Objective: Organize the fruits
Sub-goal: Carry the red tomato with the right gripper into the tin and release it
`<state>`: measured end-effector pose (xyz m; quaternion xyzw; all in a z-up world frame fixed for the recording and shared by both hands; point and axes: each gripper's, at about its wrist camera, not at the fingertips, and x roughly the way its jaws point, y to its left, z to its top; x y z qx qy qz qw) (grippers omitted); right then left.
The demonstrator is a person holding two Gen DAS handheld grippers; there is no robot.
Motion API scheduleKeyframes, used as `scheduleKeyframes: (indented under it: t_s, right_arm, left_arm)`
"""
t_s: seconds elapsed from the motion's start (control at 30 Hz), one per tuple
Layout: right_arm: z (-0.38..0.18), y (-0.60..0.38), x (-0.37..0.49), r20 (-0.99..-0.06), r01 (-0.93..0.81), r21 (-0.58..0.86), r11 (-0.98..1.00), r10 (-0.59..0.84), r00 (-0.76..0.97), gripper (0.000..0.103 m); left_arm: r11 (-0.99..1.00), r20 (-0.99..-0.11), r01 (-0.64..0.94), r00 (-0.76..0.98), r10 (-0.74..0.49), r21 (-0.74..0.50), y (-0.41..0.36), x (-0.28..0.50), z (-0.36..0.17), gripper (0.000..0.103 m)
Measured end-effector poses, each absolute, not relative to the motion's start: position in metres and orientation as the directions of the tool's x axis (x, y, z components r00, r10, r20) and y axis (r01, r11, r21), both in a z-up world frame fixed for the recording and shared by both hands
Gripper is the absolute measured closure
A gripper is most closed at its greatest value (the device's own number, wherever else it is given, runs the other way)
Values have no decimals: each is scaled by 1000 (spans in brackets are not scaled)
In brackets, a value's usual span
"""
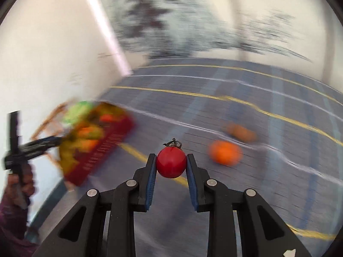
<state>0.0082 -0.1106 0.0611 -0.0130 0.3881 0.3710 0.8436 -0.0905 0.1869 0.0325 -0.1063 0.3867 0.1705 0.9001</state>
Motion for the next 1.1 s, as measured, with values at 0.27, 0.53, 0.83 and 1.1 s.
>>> scheduleKeyframes:
  t_s: [0.27, 0.53, 0.83, 1.1]
  right_arm:
    - [58, 40, -16, -652, -813, 361, 457, 747, 131, 78]
    - [21, 118, -27, -727, -842, 356, 405, 687, 23, 78]
    - [4, 138, -28, -766, -850, 313, 424, 642, 37, 75]
    - [17, 117, -27, -723, -837, 331, 437, 687, 72, 67]
  left_arm:
    - [885, -747, -454, 622, 233, -103, 212, -120, 28, 34]
    - [894, -704, -445, 650, 285, -49, 207, -136, 32, 12]
    - [906, -712, -423, 644, 279, -27, 202, -134, 26, 12]
    - [915, -728, -402, 634, 262, -21, 192, -130, 22, 12]
